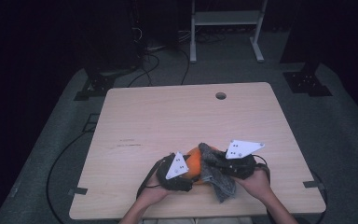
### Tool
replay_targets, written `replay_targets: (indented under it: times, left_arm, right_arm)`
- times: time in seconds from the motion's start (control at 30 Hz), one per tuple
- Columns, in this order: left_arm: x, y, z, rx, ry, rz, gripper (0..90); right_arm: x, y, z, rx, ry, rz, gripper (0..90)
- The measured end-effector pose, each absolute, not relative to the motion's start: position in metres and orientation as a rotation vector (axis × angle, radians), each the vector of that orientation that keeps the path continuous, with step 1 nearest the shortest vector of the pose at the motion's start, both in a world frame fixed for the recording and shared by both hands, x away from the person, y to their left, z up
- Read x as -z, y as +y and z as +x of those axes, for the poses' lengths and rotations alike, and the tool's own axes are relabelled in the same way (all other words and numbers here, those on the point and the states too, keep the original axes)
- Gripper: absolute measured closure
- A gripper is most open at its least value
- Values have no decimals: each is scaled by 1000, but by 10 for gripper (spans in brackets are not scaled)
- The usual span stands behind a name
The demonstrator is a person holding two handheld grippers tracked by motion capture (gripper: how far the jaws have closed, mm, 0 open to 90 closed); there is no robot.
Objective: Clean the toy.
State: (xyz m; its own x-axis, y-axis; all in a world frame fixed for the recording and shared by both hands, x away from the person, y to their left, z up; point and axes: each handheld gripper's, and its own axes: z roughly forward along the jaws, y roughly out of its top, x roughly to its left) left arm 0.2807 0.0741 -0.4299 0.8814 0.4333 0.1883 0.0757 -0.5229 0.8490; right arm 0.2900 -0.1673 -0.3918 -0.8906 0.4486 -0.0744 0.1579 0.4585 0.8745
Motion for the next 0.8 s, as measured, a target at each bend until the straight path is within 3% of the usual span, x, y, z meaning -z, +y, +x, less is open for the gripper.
replay_targets:
  times: [0.13, 0.27, 0.43, 0.5, 0.53, 0.57, 0.63, 0.8]
  left_arm:
    - [432, 83, 291, -377, 466, 2022, 213]
    - [433, 78, 285, -435, 409, 2044, 304]
    - [432, 73, 280, -463, 354, 2066, 310]
    - [432, 77, 284, -428, 380, 2057, 262]
    - [433, 80, 290, -372, 446, 2034, 177]
    - [433, 81, 292, -352, 466, 2032, 177]
    - [435, 83, 294, -329, 505, 2012, 223]
    - [431, 66, 276, -510, 331, 2093, 314]
  right_arm:
    - [398, -175, 293, -1361, 2423, 563, 775]
    - [392, -171, 287, -1377, 2427, 525, 774]
    - [385, -161, 281, -1367, 2423, 462, 774]
    - [390, -165, 286, -1353, 2434, 494, 776]
    - [392, -167, 287, -1343, 2436, 503, 776]
    - [394, -170, 288, -1323, 2438, 518, 776]
    - [395, -171, 289, -1307, 2441, 525, 776]
    - [383, -152, 276, -1371, 2454, 407, 776]
